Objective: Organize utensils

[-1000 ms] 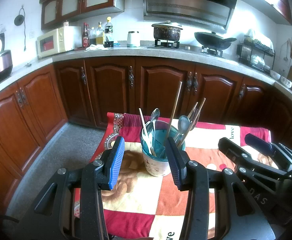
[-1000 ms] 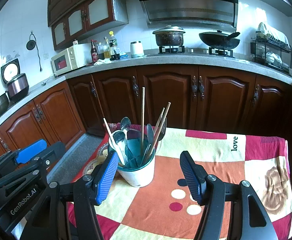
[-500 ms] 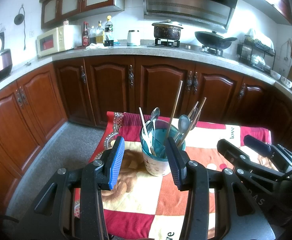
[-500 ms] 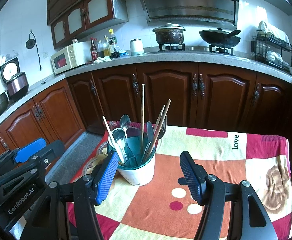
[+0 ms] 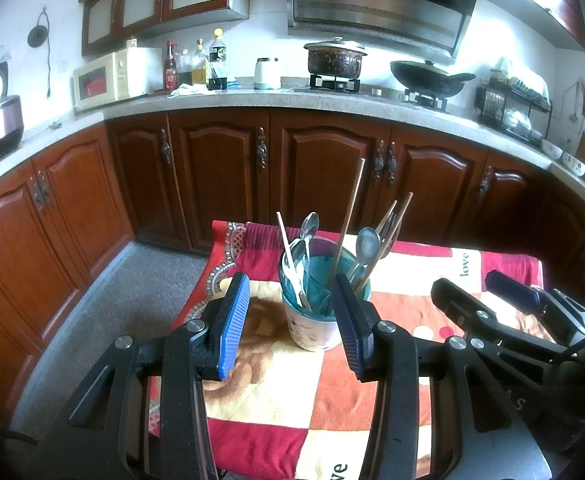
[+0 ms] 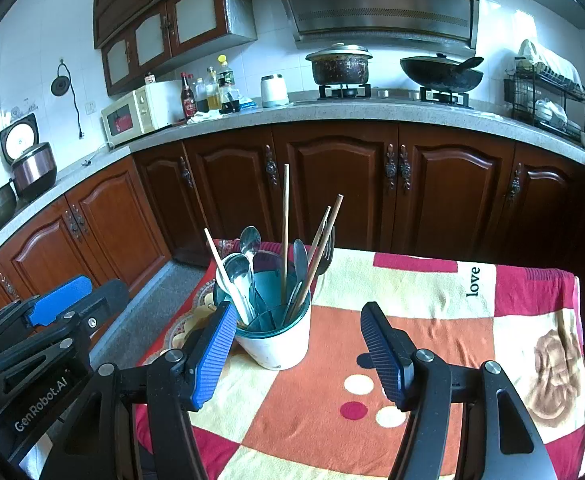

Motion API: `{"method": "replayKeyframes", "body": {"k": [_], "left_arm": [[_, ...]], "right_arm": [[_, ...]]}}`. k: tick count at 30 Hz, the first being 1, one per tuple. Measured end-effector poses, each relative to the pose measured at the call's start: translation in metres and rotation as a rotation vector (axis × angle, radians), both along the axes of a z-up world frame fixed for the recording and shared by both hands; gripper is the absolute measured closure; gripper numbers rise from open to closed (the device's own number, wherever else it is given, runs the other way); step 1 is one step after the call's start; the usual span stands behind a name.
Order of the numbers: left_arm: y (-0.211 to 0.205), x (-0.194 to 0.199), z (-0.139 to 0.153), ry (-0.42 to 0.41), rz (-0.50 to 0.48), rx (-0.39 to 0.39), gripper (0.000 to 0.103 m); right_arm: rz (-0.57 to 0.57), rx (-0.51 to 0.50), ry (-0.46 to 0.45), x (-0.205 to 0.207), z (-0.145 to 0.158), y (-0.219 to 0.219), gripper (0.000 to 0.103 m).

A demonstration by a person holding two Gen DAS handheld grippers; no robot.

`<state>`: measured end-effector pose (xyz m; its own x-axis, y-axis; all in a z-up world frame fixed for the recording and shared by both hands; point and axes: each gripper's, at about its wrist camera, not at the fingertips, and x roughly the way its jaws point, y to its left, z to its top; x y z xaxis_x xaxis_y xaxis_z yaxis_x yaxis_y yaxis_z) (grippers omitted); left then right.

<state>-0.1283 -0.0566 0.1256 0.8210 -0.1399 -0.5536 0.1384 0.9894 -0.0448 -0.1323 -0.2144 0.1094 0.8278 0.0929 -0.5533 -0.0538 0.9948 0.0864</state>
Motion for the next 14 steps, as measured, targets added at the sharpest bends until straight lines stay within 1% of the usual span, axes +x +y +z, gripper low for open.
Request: {"method": "replayKeyframes", "body": {"k": [9,14], "left_arm": [[0.002,0.0063,-0.006,0.02,-0.009,-0.018,0.061],[-0.0004,0.0092,-0.0089,0.021,-0.014,-0.01,0.061]], "right_arm": [[0.0,0.003,0.012,0.0024,-0.0043,-0.0008,0.04],[-0.004,0.008,0.022,0.0046,-0.0072,-0.0043,0.04]]}}
